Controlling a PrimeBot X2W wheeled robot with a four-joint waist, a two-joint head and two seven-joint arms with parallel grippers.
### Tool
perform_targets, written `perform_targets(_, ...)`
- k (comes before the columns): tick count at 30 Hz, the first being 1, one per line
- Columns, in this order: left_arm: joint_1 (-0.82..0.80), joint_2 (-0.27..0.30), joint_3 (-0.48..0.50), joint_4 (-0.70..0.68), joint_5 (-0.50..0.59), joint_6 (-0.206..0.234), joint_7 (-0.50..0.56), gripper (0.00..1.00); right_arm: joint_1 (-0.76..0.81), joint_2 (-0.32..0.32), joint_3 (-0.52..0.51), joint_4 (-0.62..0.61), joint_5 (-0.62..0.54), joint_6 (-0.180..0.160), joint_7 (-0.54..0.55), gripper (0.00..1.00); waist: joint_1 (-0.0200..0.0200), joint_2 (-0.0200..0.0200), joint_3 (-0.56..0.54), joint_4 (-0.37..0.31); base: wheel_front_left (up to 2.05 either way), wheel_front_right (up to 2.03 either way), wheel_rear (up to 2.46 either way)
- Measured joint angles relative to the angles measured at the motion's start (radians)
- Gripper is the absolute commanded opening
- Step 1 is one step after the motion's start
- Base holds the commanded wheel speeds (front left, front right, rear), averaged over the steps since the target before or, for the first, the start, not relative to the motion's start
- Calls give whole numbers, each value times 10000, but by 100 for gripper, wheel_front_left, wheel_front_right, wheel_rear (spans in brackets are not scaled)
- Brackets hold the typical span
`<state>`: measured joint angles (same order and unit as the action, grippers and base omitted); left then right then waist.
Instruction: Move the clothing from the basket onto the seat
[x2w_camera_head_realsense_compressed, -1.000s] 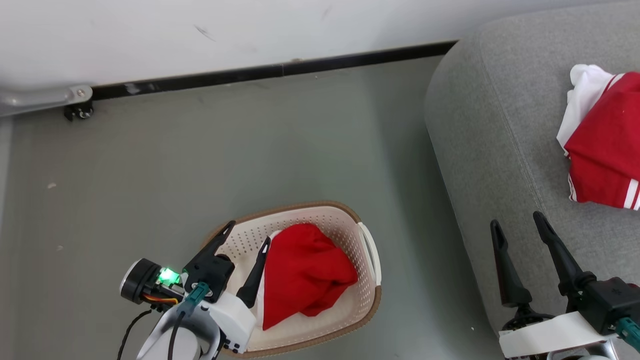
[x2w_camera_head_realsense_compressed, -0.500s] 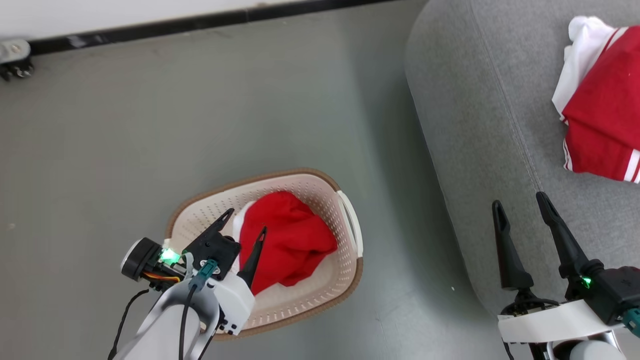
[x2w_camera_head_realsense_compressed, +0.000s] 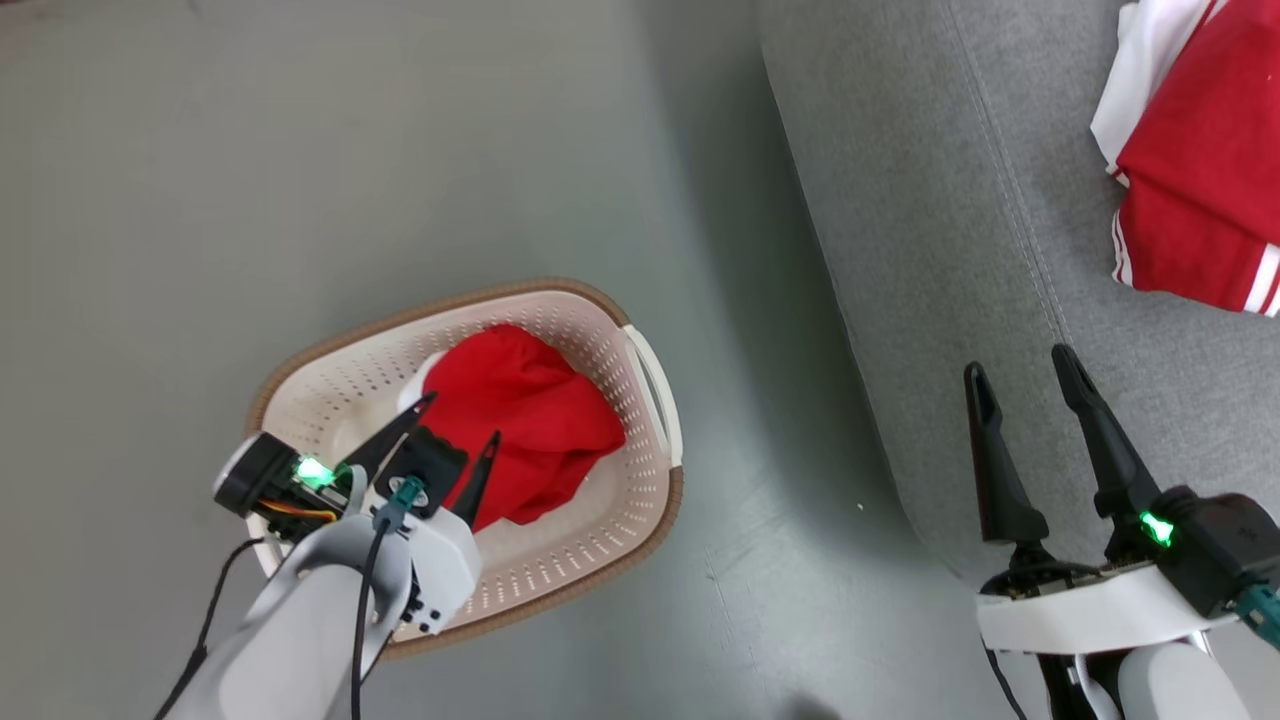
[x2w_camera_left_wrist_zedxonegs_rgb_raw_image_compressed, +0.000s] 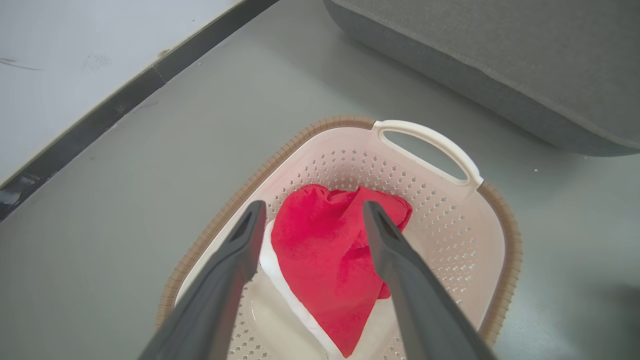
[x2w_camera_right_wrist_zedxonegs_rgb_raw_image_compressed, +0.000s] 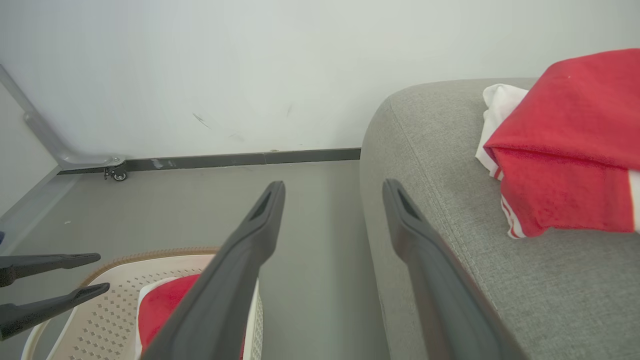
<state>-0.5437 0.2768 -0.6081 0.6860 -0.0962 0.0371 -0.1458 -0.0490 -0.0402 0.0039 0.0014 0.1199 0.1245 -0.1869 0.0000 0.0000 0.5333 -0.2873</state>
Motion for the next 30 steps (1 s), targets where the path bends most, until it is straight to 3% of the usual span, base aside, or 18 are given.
perform_targets(15,-841,330,209,1233,123,92,500,100,-599,13,341,276,416,0,-313,100,0,0,1242,-708,0,0,0)
perform_targets(30,-1570,491,575,1894,182,817,978,100,-1627,21,867,660,732,0,-520,100,1,0,2341,-1205,0,0,0)
